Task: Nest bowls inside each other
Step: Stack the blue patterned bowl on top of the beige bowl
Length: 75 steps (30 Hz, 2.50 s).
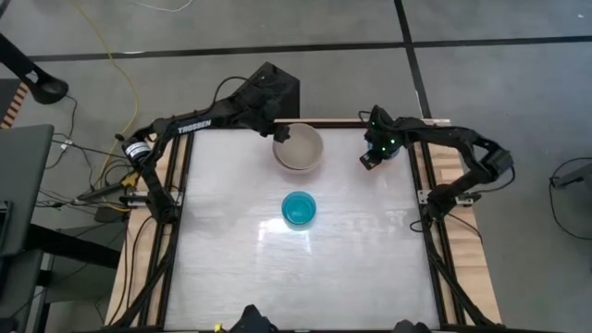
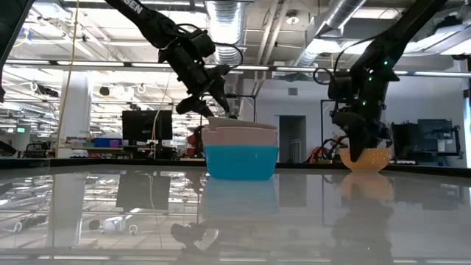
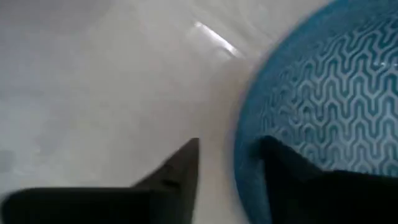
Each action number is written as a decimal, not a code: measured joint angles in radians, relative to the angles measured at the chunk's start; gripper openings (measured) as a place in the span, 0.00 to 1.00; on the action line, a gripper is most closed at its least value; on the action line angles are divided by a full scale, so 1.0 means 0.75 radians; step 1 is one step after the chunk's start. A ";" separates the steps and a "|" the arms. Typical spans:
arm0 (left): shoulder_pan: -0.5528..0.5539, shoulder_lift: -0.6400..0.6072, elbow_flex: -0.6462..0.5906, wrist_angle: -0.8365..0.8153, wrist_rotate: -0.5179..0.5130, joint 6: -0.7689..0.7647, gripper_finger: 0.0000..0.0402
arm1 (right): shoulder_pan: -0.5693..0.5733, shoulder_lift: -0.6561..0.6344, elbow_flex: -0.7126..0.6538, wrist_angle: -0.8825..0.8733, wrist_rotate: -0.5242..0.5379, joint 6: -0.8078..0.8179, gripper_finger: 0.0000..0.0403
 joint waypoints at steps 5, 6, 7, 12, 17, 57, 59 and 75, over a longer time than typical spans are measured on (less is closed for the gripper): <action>-0.003 -0.037 0.000 0.078 0.076 -0.022 0.57 | 0.010 0.042 0.003 0.029 -0.134 -0.051 0.04; -0.003 -0.047 0.000 0.091 0.082 -0.024 0.57 | 0.015 0.032 0.003 0.040 -0.145 -0.052 0.03; -0.003 -0.059 0.000 0.098 0.082 -0.025 0.57 | 0.018 0.015 0.001 0.048 -0.158 -0.051 0.03; -0.002 -0.106 0.000 0.088 0.023 -0.007 0.57 | 0.019 -0.112 -0.004 0.110 -0.251 -0.003 0.00; -0.001 -0.108 0.000 0.035 0.011 0.014 0.57 | 0.014 -0.209 -0.005 0.131 -0.292 0.024 0.00; -0.191 -0.325 0.000 -0.482 0.100 0.251 0.57 | 0.486 0.283 0.565 0.573 -0.550 0.087 0.00; -0.210 -0.346 0.000 -0.533 0.053 0.273 0.57 | 0.494 0.328 0.597 0.537 -0.549 0.058 0.00; -0.253 -0.872 -0.385 -0.429 -0.084 0.037 0.57 | 0.508 0.443 0.609 0.559 -0.437 -0.006 0.00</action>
